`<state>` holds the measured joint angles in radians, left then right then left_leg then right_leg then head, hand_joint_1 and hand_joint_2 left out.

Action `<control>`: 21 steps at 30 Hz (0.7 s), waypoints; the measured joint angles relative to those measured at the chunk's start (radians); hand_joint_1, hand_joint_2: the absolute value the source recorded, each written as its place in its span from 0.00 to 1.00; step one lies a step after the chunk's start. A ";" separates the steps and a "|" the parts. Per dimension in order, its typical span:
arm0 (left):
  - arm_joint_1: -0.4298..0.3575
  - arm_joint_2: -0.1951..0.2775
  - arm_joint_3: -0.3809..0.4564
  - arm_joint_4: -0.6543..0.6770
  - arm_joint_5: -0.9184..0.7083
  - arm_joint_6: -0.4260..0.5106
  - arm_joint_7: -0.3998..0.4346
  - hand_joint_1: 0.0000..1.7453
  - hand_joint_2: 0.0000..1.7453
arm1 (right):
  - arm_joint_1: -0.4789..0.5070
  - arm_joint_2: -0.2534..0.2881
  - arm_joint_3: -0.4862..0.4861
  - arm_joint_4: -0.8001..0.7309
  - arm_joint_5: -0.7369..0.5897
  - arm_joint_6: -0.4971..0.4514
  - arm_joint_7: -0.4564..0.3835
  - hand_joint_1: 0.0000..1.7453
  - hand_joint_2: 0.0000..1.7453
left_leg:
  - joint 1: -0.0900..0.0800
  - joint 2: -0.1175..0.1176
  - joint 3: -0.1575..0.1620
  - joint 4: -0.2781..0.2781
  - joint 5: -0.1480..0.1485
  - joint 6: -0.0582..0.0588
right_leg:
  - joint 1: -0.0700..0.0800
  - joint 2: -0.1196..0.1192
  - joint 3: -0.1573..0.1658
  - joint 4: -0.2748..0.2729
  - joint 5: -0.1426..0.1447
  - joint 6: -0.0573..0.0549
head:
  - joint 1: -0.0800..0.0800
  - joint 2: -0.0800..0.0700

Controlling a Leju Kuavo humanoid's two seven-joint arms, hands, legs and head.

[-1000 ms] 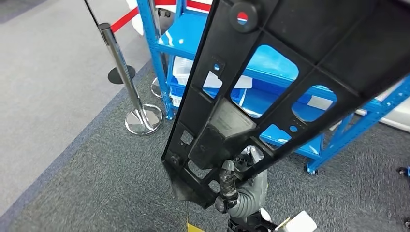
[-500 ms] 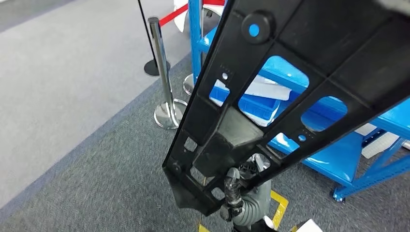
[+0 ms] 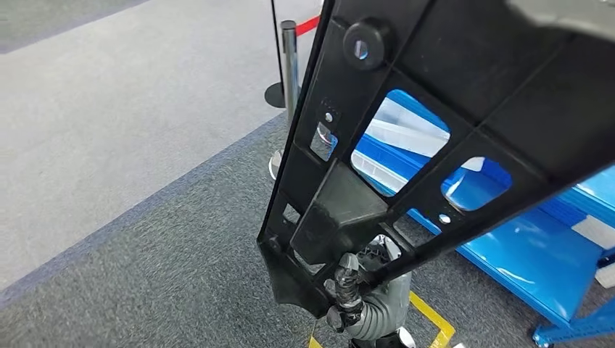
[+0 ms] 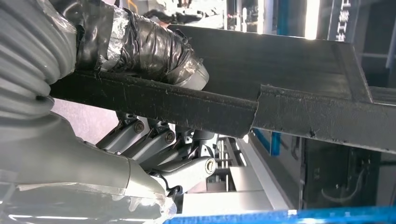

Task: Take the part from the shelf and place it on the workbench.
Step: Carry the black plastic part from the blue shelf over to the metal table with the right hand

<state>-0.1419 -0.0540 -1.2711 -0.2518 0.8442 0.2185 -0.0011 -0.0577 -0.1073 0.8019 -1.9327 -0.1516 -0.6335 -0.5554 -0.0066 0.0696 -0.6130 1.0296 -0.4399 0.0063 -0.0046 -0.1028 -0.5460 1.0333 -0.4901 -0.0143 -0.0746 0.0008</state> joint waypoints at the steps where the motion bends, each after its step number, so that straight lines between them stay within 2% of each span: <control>1: -0.001 0.002 0.000 0.000 -0.002 -0.007 0.002 0.00 1.00 | -0.001 0.002 0.000 0.000 0.003 -0.005 0.000 1.00 1.00 | -0.005 -0.003 -0.001 -0.006 -0.003 0.007 | 0.001 -0.010 0.002 -0.002 -0.001 0.004 | 0.000 0.000; 3: 0.001 0.008 0.000 0.000 -0.010 -0.020 0.010 0.00 1.00 | -0.005 0.005 0.000 0.001 -0.010 -0.008 -0.001 1.00 1.00 | -0.003 -0.027 0.004 -0.019 0.004 0.020 | 0.001 -0.022 0.008 -0.007 -0.004 0.015 | 0.001 0.000; 4: 0.002 0.011 0.000 0.000 -0.014 -0.028 0.014 0.00 1.00 | -0.009 0.006 0.000 0.002 -0.021 -0.006 -0.003 1.00 1.00 | 0.000 -0.039 0.010 -0.029 0.008 0.025 | 0.000 -0.007 0.007 0.001 -0.012 0.020 | 0.002 0.000; 5: 0.003 0.013 0.000 0.000 -0.019 -0.035 0.018 0.00 1.00 | -0.012 0.007 0.000 0.004 -0.032 -0.004 -0.006 1.00 1.00 | 0.003 -0.050 0.017 -0.040 0.014 0.031 | -0.001 0.018 -0.005 0.028 -0.031 0.023 | 0.004 0.000; 7: 0.000 0.016 0.000 0.000 -0.028 -0.048 0.025 0.00 1.00 | -0.014 0.007 0.000 0.008 -0.045 0.001 -0.012 1.00 1.00 | 0.006 -0.073 0.022 -0.049 0.019 0.039 | -0.002 0.078 -0.064 0.145 -0.090 0.025 | 0.009 0.000; 8: -0.002 0.017 0.000 0.000 -0.034 -0.052 0.026 0.00 1.00 | -0.013 0.007 0.000 0.011 -0.048 0.002 -0.015 1.00 1.00 | 0.005 -0.086 0.021 -0.048 0.020 0.042 | -0.003 0.093 -0.099 0.212 -0.115 0.025 | 0.010 0.000; 9: -0.003 0.018 0.000 0.000 -0.041 -0.055 0.026 0.00 1.00 | -0.012 0.007 0.000 0.013 -0.050 0.002 -0.017 1.00 1.00 | 0.006 -0.101 0.021 -0.047 0.020 0.042 | -0.005 0.099 -0.125 0.258 -0.124 0.027 | 0.011 0.000; 10: -0.002 0.019 0.000 0.000 -0.048 -0.055 0.025 0.00 1.00 | -0.011 0.006 0.001 0.016 -0.051 0.002 -0.019 1.00 1.00 | 0.007 -0.117 0.021 -0.045 0.019 0.042 | -0.007 0.101 -0.134 0.270 -0.114 0.029 | 0.011 0.000; 11: -0.001 0.019 0.000 0.000 -0.055 -0.054 0.022 0.00 1.00 | -0.010 0.006 0.001 0.017 -0.051 0.001 -0.021 1.00 1.00 | 0.008 -0.133 0.021 -0.040 0.018 0.040 | -0.011 0.103 -0.124 0.242 -0.084 0.032 | 0.011 0.000; 12: 0.000 0.019 -0.001 0.000 -0.060 -0.053 0.020 0.00 1.00 | -0.010 0.006 0.001 0.017 -0.051 0.000 -0.024 1.00 1.00 | 0.010 -0.150 0.020 -0.033 0.015 0.036 | -0.017 0.112 -0.099 0.184 -0.046 0.035 | 0.011 0.000; 14: 0.000 0.020 -0.001 0.000 -0.067 -0.054 0.016 0.00 1.00 | -0.009 0.006 0.001 0.016 -0.061 0.003 -0.036 1.00 1.00 | 0.013 -0.179 0.010 -0.010 0.005 0.023 | -0.030 0.154 -0.049 0.071 0.001 0.040 | 0.011 0.000; 16: -0.002 0.021 -0.001 0.000 -0.070 -0.060 0.014 0.00 1.00 | -0.001 0.006 -0.001 0.013 -0.082 0.010 -0.060 1.00 1.00 | 0.015 -0.202 -0.005 0.006 0.001 0.010 | -0.031 0.179 -0.035 0.031 0.002 0.036 | 0.012 0.000; 18: 0.002 0.021 -0.001 0.000 -0.074 -0.069 0.011 0.00 1.00 | 0.007 0.005 -0.006 0.009 -0.096 0.013 -0.084 1.00 1.00 | 0.020 -0.216 -0.015 0.007 0.003 -0.001 | -0.027 0.161 -0.032 0.025 0.005 0.022 | 0.012 0.000; 19: 0.005 0.021 -0.001 0.000 -0.076 -0.074 0.012 0.00 1.00 | 0.011 0.004 -0.008 0.006 -0.099 0.011 -0.094 1.00 1.00 | 0.019 -0.199 -0.021 0.015 -0.002 -0.004 | -0.027 0.150 -0.028 0.022 0.007 0.015 | 0.010 0.000; 21: 0.007 0.021 -0.002 0.000 -0.085 -0.085 0.017 0.00 1.00 | 0.019 0.003 -0.014 -0.003 -0.103 0.005 -0.110 1.00 1.00 | 0.017 -0.137 -0.055 0.085 -0.040 -0.010 | -0.026 0.124 -0.023 0.015 0.011 0.005 | 0.003 0.000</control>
<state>-0.1352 -0.0332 -1.2726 -0.2518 0.7589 0.1332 0.0162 -0.0383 -0.1046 0.7878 -1.9357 -0.2550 -0.6286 -0.6655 0.0109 -0.0677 -0.6684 1.1142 -0.4800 -0.0038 -0.0309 0.0209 -0.5695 1.0487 -0.4795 -0.0095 -0.0712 0.0008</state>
